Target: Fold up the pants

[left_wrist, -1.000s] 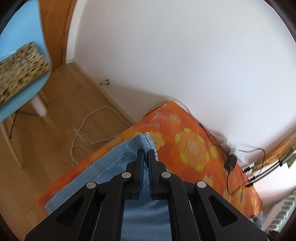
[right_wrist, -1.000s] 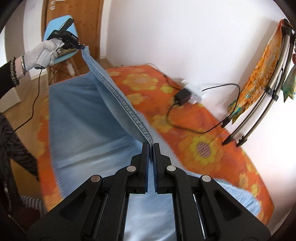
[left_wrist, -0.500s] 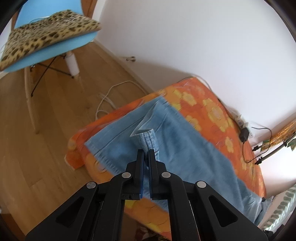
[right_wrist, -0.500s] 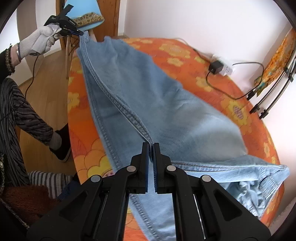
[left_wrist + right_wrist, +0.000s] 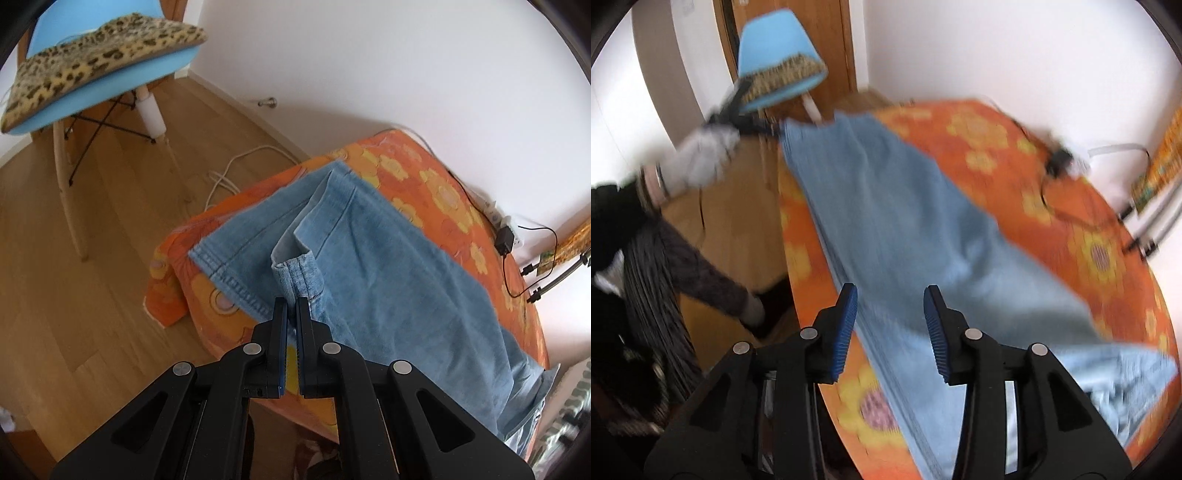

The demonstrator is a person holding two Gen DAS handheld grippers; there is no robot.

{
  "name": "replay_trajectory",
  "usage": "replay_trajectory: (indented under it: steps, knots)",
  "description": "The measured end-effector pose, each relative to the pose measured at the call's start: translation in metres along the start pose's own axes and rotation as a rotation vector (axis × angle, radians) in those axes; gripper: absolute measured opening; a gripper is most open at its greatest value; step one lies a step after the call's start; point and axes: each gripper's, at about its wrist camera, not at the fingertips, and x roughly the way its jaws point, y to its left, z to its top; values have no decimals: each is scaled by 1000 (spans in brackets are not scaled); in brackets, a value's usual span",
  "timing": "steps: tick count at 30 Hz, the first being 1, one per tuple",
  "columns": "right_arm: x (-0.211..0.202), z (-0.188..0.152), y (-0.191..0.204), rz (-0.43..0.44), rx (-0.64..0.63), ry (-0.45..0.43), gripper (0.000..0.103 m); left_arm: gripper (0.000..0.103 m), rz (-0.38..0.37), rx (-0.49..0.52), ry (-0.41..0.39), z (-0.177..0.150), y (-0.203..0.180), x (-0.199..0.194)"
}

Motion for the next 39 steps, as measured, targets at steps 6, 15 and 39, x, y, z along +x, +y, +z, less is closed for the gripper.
replay_trajectory:
  steps: [6,15,39]
  knots:
    - [36,87,7,42,-58,-44,40,3,5,2,16,-6,7,7]
    - [176,214,18,102,-104,-34,40,3,-2,-5,26,-8,16,11]
    - [414,296,46,124,-241,129,44,3,-26,17,41,0,14,18]
